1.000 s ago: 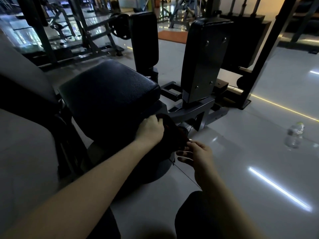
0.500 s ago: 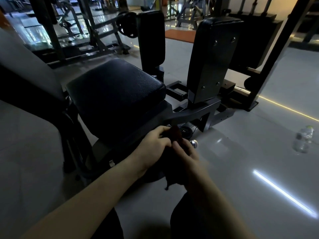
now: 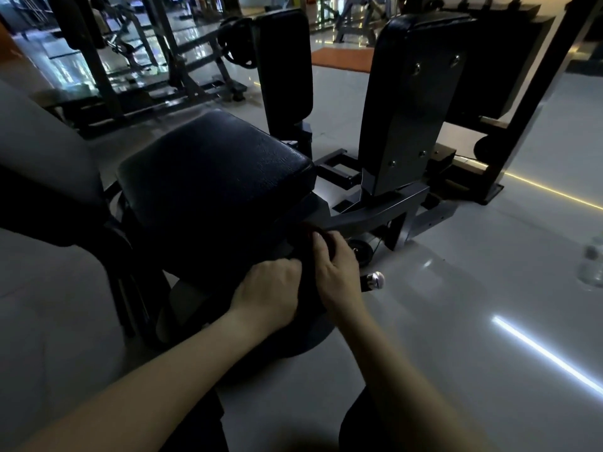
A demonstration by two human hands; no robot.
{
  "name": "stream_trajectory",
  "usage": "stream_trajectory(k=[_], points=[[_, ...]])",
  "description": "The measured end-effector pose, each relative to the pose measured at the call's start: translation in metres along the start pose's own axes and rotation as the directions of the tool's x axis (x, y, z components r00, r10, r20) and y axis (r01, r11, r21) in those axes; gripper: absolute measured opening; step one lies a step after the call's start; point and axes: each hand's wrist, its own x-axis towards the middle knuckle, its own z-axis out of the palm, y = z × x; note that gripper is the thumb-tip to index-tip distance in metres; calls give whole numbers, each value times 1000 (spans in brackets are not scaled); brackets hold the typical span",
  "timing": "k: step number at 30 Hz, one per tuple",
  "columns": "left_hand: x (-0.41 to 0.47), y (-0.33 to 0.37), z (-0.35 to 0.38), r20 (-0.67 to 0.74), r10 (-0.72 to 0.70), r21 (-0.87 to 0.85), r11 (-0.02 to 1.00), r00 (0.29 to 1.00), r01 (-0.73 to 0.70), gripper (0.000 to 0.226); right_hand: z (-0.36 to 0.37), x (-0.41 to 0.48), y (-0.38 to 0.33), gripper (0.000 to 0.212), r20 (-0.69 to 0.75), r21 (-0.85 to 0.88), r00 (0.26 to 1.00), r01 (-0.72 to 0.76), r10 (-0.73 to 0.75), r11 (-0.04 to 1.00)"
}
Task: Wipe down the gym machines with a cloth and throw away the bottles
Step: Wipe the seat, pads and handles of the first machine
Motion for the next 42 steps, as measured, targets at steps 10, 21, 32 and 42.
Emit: stream_trajectory(k=[10,21,32,42], points=[[2,1,8,-161,-21,-253,967,987,-21,33,-25,54,0,18,447,-44,714,-584,538,811],[4,-14,5,-126,-64,-566,824,990,-19,24,-38,-20,20,40,134,653,835,-480,534,586],[-2,-18,14,-336,-207,-574,818,919,-26,27,-4,31,-4,45,176,-514,981,158,-77,843],[-5,-16,13,-338,-211,-591,806,917,-32,27,-17,42,-2,28,273,69,791,-584,548,809]])
